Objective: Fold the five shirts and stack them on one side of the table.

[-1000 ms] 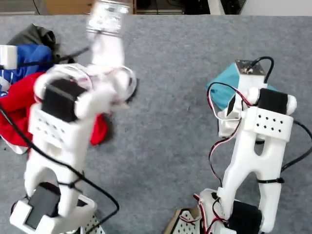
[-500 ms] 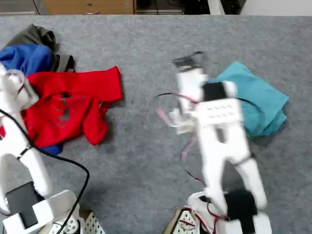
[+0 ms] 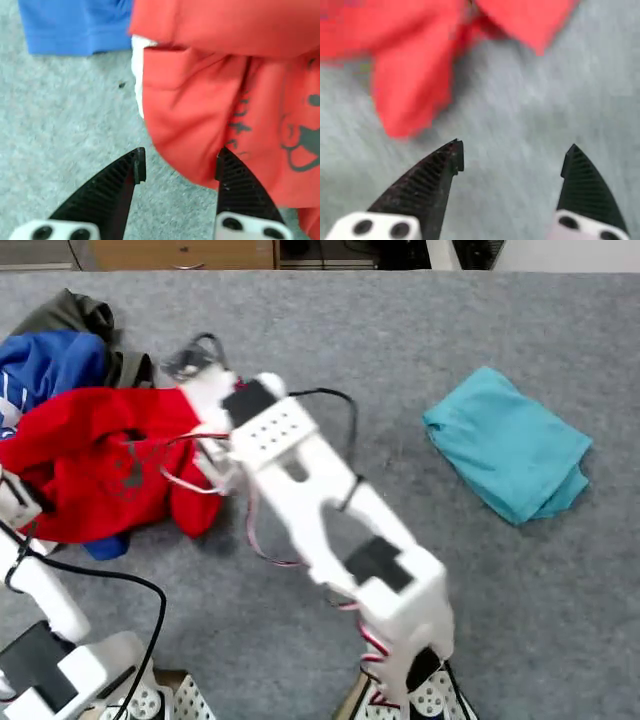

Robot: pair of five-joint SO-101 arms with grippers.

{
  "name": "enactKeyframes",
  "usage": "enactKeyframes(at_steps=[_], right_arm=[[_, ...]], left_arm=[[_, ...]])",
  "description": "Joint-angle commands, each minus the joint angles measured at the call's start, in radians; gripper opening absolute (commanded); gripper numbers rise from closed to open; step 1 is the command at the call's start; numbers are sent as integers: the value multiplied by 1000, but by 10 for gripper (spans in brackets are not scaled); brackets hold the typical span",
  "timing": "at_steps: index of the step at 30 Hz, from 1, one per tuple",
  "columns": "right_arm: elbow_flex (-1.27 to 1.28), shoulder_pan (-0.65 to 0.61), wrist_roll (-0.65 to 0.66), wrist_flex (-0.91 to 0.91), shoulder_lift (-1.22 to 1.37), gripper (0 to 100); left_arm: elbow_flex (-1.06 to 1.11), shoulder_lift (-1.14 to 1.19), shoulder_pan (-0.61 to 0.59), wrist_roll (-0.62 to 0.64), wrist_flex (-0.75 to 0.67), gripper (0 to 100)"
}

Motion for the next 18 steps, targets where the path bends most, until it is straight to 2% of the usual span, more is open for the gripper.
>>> enactKeyframes(at_steps=[1,7,14,16,18], right_arm=[[-288,-44,-86,11,165,307],[-628,-88,-232,11,458,307],[-820,-79,-250,55,719,299],[-868,-71,-247,112,746,240],[-918,-61,-242,163,757,140]], left_arm=[[12,-12,-34,-8,-14,236],[51,-13,-46,-5,-12,236],[68,-13,-55,12,-14,236],[61,-13,-69,55,-17,236],[71,-13,-69,75,-41,236]])
